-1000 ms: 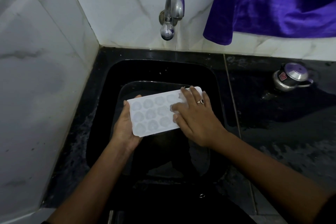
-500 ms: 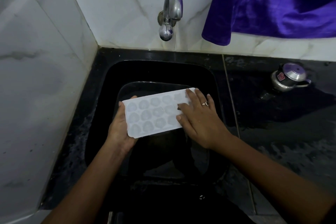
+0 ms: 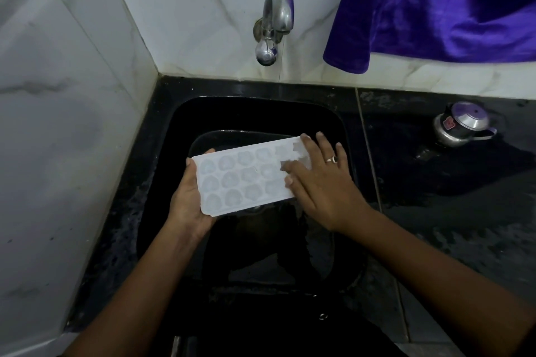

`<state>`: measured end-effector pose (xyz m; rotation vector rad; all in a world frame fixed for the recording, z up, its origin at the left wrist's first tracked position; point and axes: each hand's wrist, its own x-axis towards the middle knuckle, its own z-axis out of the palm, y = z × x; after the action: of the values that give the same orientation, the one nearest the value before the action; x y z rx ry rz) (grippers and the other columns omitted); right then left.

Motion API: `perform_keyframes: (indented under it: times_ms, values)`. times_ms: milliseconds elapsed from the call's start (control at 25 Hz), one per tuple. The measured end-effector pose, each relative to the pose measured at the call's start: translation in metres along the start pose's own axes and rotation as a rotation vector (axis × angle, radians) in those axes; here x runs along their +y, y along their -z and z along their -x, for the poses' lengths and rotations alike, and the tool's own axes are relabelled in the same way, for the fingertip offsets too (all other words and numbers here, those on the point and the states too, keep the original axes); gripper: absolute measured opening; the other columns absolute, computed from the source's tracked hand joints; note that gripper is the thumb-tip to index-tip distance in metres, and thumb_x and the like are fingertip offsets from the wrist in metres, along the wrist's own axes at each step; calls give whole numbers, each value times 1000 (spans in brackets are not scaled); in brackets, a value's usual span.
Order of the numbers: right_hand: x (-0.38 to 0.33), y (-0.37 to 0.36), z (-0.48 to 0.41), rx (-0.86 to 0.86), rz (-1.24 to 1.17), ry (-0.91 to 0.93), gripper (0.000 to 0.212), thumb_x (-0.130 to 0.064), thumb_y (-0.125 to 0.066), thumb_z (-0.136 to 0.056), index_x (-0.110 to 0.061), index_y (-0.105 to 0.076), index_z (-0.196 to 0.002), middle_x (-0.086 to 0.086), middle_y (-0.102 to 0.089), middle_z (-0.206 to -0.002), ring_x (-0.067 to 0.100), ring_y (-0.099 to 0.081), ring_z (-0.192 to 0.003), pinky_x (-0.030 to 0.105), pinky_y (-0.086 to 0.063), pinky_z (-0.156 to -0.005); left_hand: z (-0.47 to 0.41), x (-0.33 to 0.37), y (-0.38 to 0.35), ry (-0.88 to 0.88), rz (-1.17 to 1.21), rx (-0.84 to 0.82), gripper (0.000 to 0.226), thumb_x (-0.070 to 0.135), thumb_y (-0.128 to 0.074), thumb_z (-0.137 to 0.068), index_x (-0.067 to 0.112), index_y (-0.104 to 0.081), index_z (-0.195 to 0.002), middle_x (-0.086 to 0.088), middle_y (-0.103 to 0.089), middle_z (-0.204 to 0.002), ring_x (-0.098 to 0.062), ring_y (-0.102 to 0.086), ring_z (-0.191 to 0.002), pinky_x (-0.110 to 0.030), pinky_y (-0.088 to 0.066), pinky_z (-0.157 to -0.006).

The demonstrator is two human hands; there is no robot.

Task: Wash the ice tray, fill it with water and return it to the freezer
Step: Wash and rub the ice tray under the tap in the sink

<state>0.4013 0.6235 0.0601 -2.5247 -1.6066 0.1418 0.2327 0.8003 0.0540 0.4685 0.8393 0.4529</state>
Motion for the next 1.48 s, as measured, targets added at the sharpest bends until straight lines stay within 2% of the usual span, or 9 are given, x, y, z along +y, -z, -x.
perform_keyframes:
  times_ms: [240, 400, 520, 680, 800, 960, 1120, 1280, 1480]
  values:
    - [-6, -1, 2, -3, 50, 58, 60, -55, -17, -107, -25, -50, -147, 17, -16, -171, 39, -4, -159, 68, -10, -123, 3, 5, 3, -19, -3, 10, 52, 56, -35, -108, 24, -65, -135, -11, -76, -124, -33, -78, -100, -47, -64, -63]
    - [-11, 1, -2, -13, 27, -2, 60, -57, -15, -107, -20, -58, -125, 18, -17, -170, 40, -3, -159, 67, -10, -123, 5, -3, 4, -10, -29, -4, 51, 57, -35, -108, 24, -67, -131, -11, -77, -122, -32, -79, -99, -47, -65, -66]
    - [-7, -2, 7, -19, 66, 64, 60, -56, -16, -107, -25, -50, -145, 17, -18, -170, 39, -5, -159, 68, -12, -123, 6, 3, 6, -11, -4, 2, 51, 57, -36, -108, 24, -65, -134, -11, -78, -119, -32, -79, -97, -47, -64, -62]
    - [-14, 3, 3, -3, 11, -14, 58, -57, -15, -107, -22, -57, -128, 18, -19, -170, 39, -5, -159, 66, -10, -124, 8, -2, 8, -4, -32, -17, 52, 58, -36, -107, 24, -64, -137, -11, -77, -123, -33, -78, -100, -47, -64, -65]
    - [-17, -3, 12, -14, 45, 48, 62, -58, -16, -107, -23, -50, -144, 16, -18, -170, 38, -5, -159, 67, -11, -123, 7, 3, 15, -22, -27, -21, 55, 58, -37, -107, 24, -61, -143, -12, -73, -131, -34, -76, -109, -50, -65, -71]
    - [-22, 2, 7, 18, 7, -25, 57, -56, -18, -107, -22, -59, -126, 18, -22, -169, 40, -9, -158, 65, -12, -124, 9, -2, 19, -15, -47, -37, 54, 58, -37, -107, 24, -62, -141, -13, -73, -132, -35, -74, -112, -50, -64, -77]
    - [-25, -4, 17, -8, 67, 48, 60, -57, -16, -107, -27, -50, -146, 16, -20, -169, 39, -8, -158, 67, -13, -123, 14, 7, 25, -32, -14, -22, 54, 57, -37, -108, 23, -63, -141, -11, -75, -128, -32, -76, -108, -49, -65, -74]
    - [-39, 3, 10, 22, 41, -34, 56, -56, -18, -107, -20, -58, -125, 18, -23, -168, 40, -11, -157, 67, -16, -122, 19, 4, 25, -24, -20, -46, 52, 55, -37, -108, 22, -63, -138, -11, -77, -123, -31, -78, -103, -47, -65, -70]
    - [-51, 3, 16, 22, 46, -3, 53, -55, -19, -107, -30, -53, -140, 15, -23, -167, 40, -12, -157, 67, -15, -122, 26, 24, 39, -31, -31, -57, 52, 55, -35, -109, 22, -62, -138, -9, -76, -126, -30, -77, -105, -47, -66, -72]
